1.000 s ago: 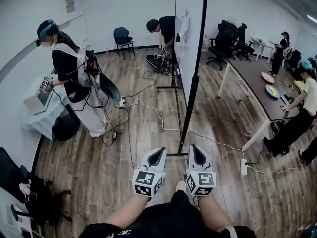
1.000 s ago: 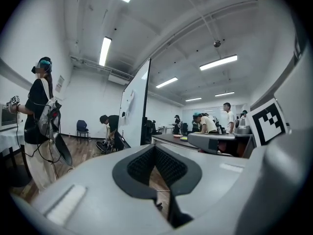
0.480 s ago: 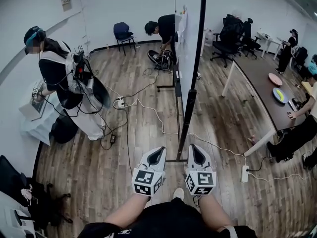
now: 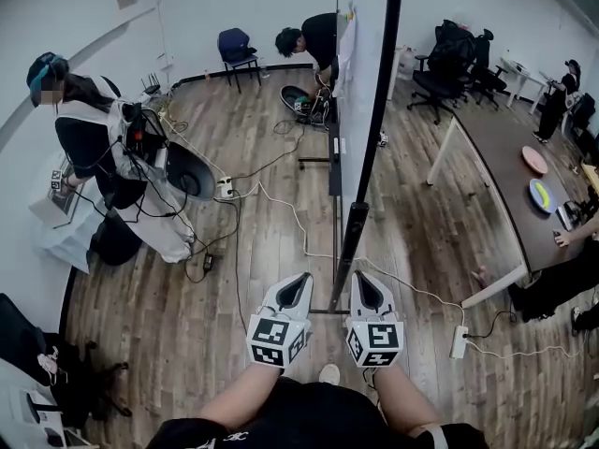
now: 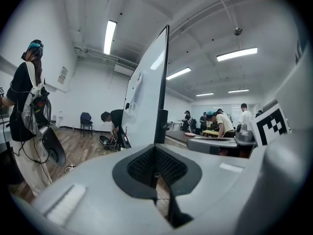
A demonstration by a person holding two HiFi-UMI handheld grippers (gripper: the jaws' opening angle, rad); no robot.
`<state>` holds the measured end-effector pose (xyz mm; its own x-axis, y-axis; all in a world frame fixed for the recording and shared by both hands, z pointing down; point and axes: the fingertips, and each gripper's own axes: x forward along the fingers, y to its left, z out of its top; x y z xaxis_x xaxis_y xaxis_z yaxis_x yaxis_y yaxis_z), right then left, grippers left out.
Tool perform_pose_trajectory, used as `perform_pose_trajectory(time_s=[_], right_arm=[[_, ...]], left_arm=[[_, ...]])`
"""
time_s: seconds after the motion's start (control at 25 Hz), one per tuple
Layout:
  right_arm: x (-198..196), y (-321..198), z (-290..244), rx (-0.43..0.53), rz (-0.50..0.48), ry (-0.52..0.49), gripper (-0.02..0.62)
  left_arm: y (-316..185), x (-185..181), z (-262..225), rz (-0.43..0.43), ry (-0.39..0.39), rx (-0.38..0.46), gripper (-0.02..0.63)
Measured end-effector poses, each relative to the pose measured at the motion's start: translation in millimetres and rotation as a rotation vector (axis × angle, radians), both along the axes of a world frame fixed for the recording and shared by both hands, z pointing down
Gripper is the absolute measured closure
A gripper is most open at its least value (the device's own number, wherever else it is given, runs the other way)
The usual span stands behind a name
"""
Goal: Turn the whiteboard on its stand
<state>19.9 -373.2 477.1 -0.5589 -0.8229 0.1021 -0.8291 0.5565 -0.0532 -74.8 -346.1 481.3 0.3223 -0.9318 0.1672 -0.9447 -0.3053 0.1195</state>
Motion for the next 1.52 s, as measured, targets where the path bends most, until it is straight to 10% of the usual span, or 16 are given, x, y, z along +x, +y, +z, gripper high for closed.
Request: perform_pose_trajectory(time_s=[0.44, 0.72, 1.52], right_arm=[[-19, -48, 3, 0.0, 0.062, -0.006, 0.588], [-24, -78, 16, -0.017, 0.137, 0.049, 0.371], [-29, -131, 51, -0.056, 0.24, 0.125, 0.397]], left_arm=[[-55, -22, -3, 0.062, -0.023, -0.001, 0.597], [-58, -31, 1, 0.087, -0.019, -0.003, 0.597], [-58, -59, 7, 0.056, -0.016, -0.013, 0.597]])
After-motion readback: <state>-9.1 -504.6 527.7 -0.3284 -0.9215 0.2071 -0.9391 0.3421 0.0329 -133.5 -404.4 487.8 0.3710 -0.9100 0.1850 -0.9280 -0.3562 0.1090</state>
